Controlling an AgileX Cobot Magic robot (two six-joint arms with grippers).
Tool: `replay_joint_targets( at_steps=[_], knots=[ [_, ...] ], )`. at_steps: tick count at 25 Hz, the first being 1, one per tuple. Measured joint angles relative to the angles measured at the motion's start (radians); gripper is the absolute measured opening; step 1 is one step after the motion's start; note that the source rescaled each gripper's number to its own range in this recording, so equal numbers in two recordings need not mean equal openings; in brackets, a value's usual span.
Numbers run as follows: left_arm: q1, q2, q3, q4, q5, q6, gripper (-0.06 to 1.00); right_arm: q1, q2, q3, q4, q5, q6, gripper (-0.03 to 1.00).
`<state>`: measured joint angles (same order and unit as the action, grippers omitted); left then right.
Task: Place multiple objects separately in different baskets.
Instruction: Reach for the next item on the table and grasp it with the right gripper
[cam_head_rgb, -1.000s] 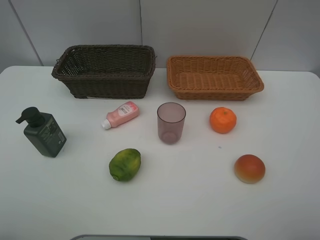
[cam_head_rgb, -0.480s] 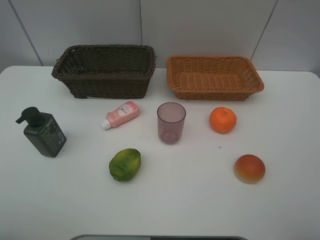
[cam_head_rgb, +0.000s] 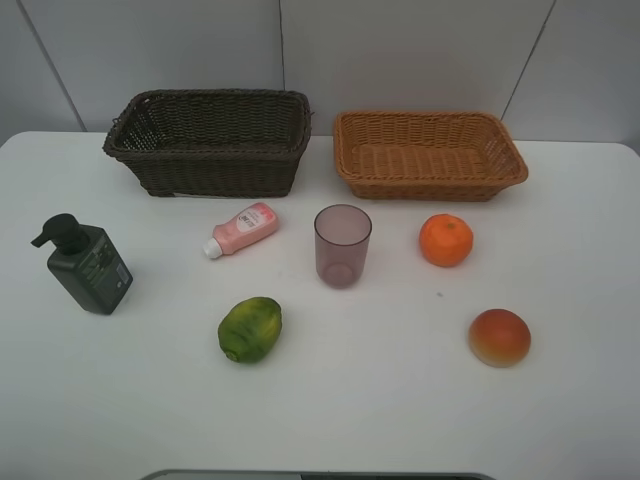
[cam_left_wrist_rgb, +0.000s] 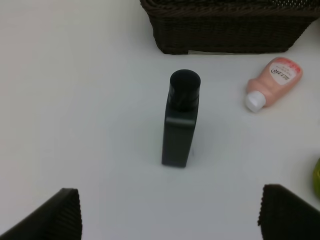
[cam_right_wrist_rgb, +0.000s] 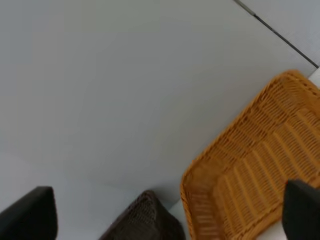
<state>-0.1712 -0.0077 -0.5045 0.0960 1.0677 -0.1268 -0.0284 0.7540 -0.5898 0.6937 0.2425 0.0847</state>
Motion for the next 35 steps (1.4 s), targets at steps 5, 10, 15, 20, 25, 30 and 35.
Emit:
replay_joint_targets(
  at_steps=[5,10,15,20,25,30,35],
  knots=[
    [0.0,0.0,0.0,0.0,0.0,0.0,0.92,0.0,0.011,0.0,-0.022,-0.005,-0.171,1.0],
    [0.0,0.0,0.0,0.0,0.0,0.0,0.92,0.0,0.03,0.0,-0.076,0.0,-0.212,1.0],
    [0.0,0.0,0.0,0.0,0.0,0.0,0.92,0.0,0.104,-0.02,-0.168,0.095,-0.216,1.0],
    [0.0,0.0,0.0,0.0,0.0,0.0,0.92,0.013,0.217,-0.071,-0.246,0.186,-0.209,1.0],
    [0.0,0.0,0.0,0.0,0.0,0.0,0.92,0.122,0.283,-0.101,-0.341,0.193,-0.2,1.0],
    [0.0,0.0,0.0,0.0,0.0,0.0,0.92,0.226,0.368,-0.104,-0.362,0.172,-0.199,1.0],
    [0.0,0.0,0.0,0.0,0.0,0.0,0.92,0.302,0.457,-0.104,-0.362,0.147,-0.199,1.0]
  ],
)
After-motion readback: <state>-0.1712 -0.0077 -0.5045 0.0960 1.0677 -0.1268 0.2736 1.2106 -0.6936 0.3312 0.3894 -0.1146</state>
